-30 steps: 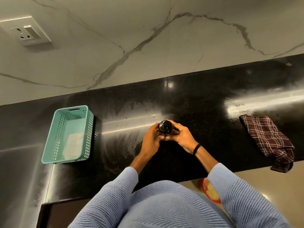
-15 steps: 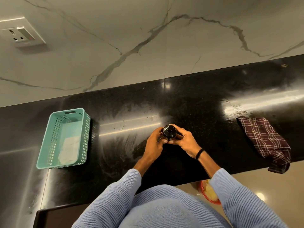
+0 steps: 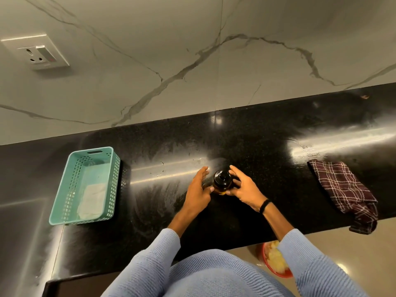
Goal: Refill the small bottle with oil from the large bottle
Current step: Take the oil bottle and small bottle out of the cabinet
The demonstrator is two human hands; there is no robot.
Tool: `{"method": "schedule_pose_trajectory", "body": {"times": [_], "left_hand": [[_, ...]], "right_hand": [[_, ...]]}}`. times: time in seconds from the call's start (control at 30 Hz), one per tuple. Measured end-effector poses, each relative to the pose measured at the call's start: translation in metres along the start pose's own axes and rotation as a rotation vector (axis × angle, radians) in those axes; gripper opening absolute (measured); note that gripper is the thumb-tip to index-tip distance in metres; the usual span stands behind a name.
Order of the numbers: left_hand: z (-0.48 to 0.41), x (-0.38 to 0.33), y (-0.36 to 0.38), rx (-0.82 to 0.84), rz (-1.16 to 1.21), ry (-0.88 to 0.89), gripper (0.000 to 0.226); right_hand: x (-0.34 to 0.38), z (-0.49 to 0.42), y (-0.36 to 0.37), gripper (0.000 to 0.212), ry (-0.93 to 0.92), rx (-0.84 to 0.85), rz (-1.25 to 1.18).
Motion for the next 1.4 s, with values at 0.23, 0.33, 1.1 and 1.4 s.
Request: {"method": "schedule_pose_trajectory", "body": {"times": [0.23, 0.33, 1.1, 1.4], "left_hand": [[0.017, -0.108, -0.083, -0.189, 0.213, 0.139, 0.062], [0.034, -0.187, -0.146, -0.234, 0.340, 0.285, 0.059], [-0.113, -0.501, -0.456, -0.370, 0.205, 0.183, 0.030], [-0.168, -0.479, -0.461, -0.198, 0.175, 0.100, 0.046]], "right_hand": [[0.125, 0.046, -0.043, 0.074, -0.165, -0.101, 0.007], [0.226, 0.091, -0.066, 0.063, -0.371, -0.106, -0.076], [0.707, 0.042, -0.038, 0.071, -0.672, 0.012, -0.023], [0.723, -0.003, 0.009, 0.043, -0.638, 0.253, -0.087]]}}
Point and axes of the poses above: each hand's wrist, its own z-axis away from the middle knuckle, its own y-axis out of the palm, x = y × z, the point moved 6 cm from there along -z, towards the middle knuckle, and after that the axes turned 7 degrees about -x, right-handed, at the moved point
